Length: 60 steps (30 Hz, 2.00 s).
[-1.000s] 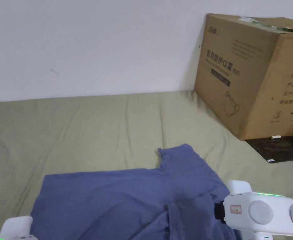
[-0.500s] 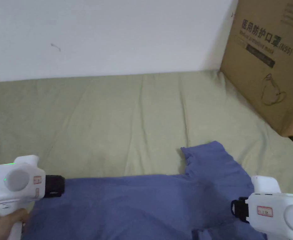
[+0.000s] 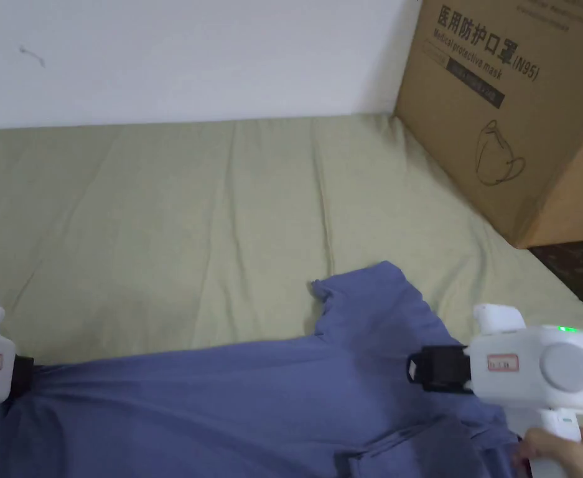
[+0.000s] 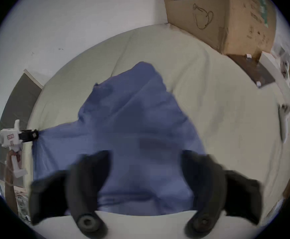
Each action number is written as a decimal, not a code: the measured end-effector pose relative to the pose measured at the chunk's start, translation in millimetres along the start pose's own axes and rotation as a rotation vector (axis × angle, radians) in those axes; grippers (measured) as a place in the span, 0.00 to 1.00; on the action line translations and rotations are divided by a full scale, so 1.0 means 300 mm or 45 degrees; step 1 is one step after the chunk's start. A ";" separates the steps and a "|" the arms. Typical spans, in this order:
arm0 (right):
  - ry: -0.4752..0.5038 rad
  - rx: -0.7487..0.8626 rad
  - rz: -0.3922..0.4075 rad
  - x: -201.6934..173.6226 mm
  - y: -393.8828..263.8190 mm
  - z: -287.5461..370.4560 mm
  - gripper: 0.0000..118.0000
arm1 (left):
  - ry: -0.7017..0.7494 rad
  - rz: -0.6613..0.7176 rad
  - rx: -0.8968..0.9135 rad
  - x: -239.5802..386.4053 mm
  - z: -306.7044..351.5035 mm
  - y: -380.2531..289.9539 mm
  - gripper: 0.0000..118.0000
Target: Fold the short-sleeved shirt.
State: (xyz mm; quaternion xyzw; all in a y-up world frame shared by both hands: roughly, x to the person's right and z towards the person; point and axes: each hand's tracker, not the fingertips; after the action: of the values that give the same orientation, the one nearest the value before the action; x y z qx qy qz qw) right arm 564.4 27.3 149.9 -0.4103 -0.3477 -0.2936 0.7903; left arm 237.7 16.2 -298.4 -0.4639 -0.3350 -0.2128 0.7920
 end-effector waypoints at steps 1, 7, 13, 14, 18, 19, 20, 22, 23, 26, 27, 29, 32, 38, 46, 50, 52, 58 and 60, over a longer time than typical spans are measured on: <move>-0.027 0.023 0.007 0.008 0.044 -0.012 0.84 | -0.002 0.004 0.001 -0.010 -0.002 0.000 0.04; -0.042 -0.130 -0.035 0.077 0.210 -0.197 0.84 | -0.019 0.041 -0.007 -0.017 -0.010 -0.001 0.04; -0.153 -0.129 0.175 0.006 0.163 -0.227 0.56 | 0.004 -0.010 -0.014 0.001 0.003 0.002 0.04; -0.152 -0.134 0.192 -0.002 0.160 -0.208 0.40 | 0.005 -0.013 -0.014 0.003 0.014 0.001 0.04; -0.085 -0.140 0.152 -0.022 0.151 -0.161 0.00 | -0.016 0.002 -0.001 -0.003 0.082 -0.010 0.04; -0.091 -0.123 0.150 -0.024 0.149 -0.138 0.00 | -0.014 0.001 0.005 -0.002 0.111 -0.015 0.04; -0.082 -0.110 0.136 -0.027 0.145 -0.113 0.00 | -0.008 0.000 0.016 -0.001 0.147 -0.021 0.04; 0.001 -0.074 0.068 -0.029 0.135 -0.043 0.00 | -0.008 -0.007 0.061 -0.008 0.236 -0.037 0.04; 0.008 -0.030 0.074 -0.032 0.137 0.016 0.00 | -0.005 -0.008 0.090 -0.012 0.288 -0.048 0.04; 0.020 0.053 0.104 -0.045 0.134 0.182 0.00 | -0.008 0.000 0.164 -0.034 0.450 -0.079 0.04; 0.029 0.083 0.103 -0.050 0.136 0.253 0.00 | -0.002 0.004 0.191 -0.038 0.503 -0.091 0.04; 0.076 0.153 0.083 -0.055 0.138 0.378 0.00 | 0.008 0.007 0.270 -0.048 0.623 -0.114 0.04; 0.104 0.254 0.078 -0.073 0.152 0.566 0.00 | 0.043 -0.008 0.363 -0.053 0.789 -0.135 0.04; 0.142 0.453 0.112 -0.148 0.223 0.896 0.00 | 0.091 0.026 0.551 -0.090 1.088 -0.082 0.04; 0.140 0.613 0.091 -0.306 0.472 1.159 0.00 | 0.199 0.041 0.772 -0.108 1.360 0.173 0.04; 0.169 0.686 0.026 -0.359 0.701 1.212 0.00 | 0.259 0.061 0.858 -0.115 1.441 0.359 0.04; 0.137 0.729 0.049 -0.402 0.812 1.237 0.00 | 0.273 0.066 0.879 -0.127 1.465 0.461 0.04; 0.108 0.821 0.019 -0.532 1.125 1.317 0.00 | 0.398 0.071 0.970 -0.121 1.494 0.774 0.04; 0.081 0.879 0.024 -0.572 1.200 1.360 0.00 | 0.398 0.069 0.985 -0.127 1.508 0.858 0.04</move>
State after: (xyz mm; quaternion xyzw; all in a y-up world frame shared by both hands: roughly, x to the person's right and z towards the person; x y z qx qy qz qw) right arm 607.6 582.5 26.2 -0.1126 -0.3979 -0.1640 0.8956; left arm 227.7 537.6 -322.6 -0.1031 -0.2537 -0.1185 0.9544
